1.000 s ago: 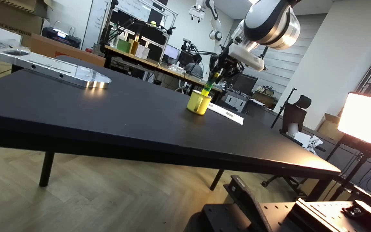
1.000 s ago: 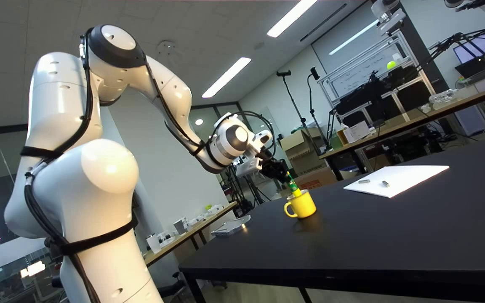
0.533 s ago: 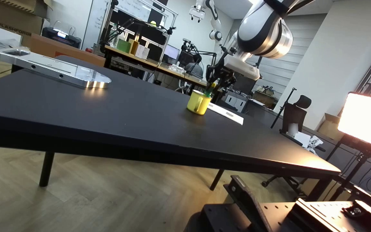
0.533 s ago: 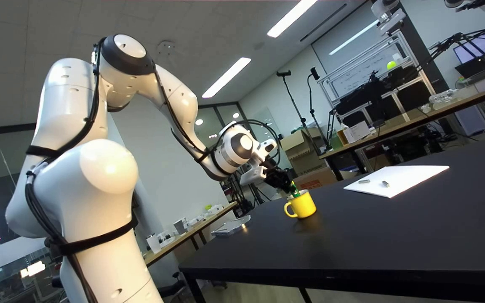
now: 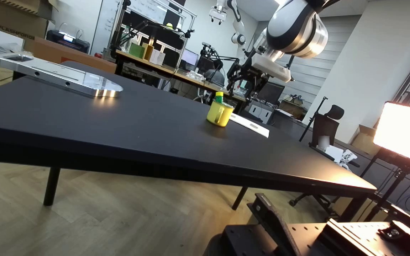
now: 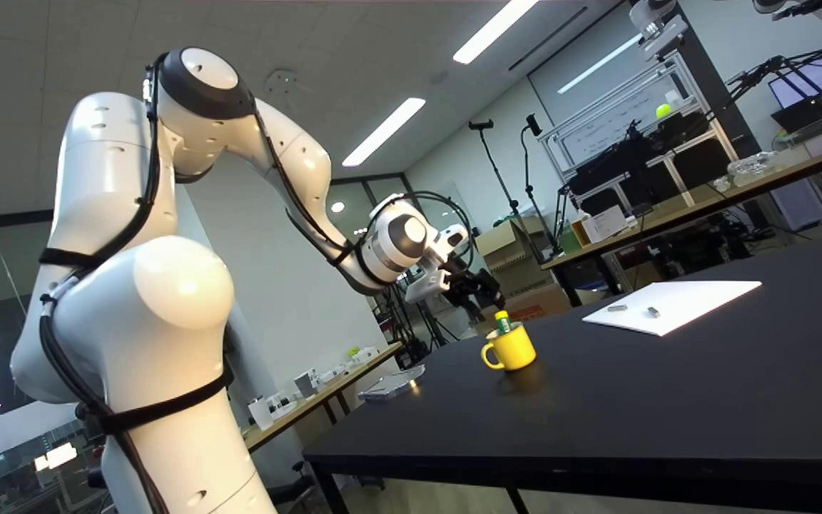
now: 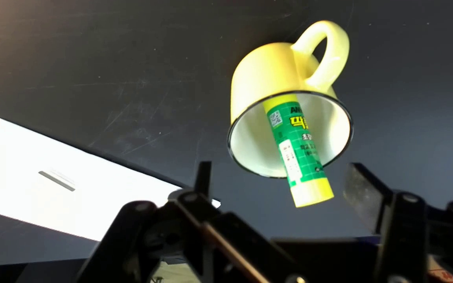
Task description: Put the paper glue inside the yellow the cup
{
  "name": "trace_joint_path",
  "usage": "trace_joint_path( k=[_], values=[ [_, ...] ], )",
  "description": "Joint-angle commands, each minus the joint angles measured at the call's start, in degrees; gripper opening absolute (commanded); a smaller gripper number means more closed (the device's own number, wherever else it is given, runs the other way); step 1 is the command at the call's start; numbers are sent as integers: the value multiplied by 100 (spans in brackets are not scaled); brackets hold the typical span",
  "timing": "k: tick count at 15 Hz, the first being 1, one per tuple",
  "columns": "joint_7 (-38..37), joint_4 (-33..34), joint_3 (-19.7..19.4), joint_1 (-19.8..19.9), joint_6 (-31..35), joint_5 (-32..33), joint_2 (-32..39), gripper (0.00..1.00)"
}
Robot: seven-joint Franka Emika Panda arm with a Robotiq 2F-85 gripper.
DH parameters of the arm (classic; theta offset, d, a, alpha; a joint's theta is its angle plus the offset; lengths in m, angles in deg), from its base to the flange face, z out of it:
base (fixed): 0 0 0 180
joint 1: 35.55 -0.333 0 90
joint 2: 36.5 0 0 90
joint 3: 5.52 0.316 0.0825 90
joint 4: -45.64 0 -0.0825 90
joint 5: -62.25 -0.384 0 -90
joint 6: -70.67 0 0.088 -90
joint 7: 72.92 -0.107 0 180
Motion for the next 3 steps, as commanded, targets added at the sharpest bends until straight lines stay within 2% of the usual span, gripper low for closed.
trace_joint_path(
  k=[1, 2, 3],
  values=[
    [90, -22, 9, 30, -167, -4, -145, 93],
    [182, -60, 32, 73, -329, -5, -312, 99],
    [237, -106, 50, 109, -422, -4, -452, 100]
  ],
)
